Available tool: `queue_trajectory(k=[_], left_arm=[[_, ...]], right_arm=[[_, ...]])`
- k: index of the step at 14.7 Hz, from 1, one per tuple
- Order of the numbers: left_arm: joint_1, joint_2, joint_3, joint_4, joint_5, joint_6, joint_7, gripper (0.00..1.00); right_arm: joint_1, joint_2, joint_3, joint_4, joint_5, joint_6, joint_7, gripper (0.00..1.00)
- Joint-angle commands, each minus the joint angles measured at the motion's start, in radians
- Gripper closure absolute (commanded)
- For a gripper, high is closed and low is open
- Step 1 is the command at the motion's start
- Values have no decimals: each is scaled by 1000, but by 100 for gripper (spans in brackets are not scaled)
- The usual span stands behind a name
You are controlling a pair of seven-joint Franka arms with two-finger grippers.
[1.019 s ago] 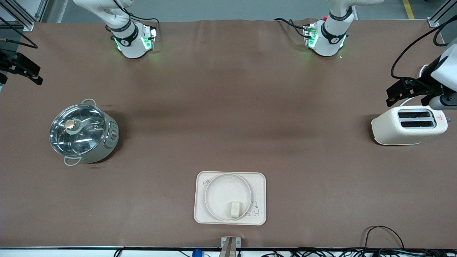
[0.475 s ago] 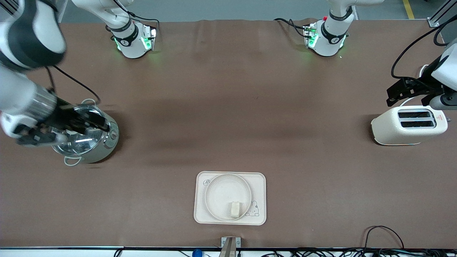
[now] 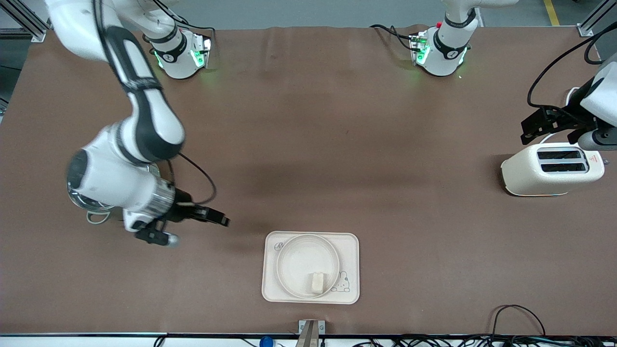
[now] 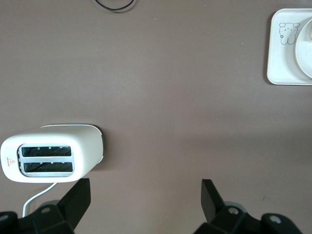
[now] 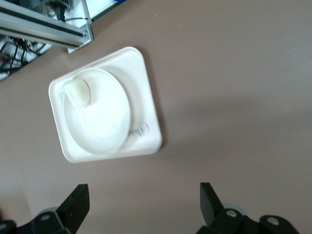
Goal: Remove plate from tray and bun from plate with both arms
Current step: 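Swing the right gripper over to the plate on the cream tray, then grasp the rim of the white plate with the right gripper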
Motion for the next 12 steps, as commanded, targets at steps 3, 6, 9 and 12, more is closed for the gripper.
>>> queue_trajectory(k=[3, 6, 9, 12], left_arm=[[-2, 13, 4, 22, 3, -18, 13, 0], [-2, 13, 4, 22, 2, -18, 13, 0], [-2, 13, 4, 20, 2, -18, 13, 0], [-2, 13, 4, 22, 2, -18, 13, 0]], right_arm=[[120, 327, -10, 290, 13, 211, 149, 0], [147, 451, -13, 410, 13, 260, 167, 0], [147, 490, -17, 435, 10, 280, 158, 4], [149, 508, -24, 435, 5, 282, 146, 25]])
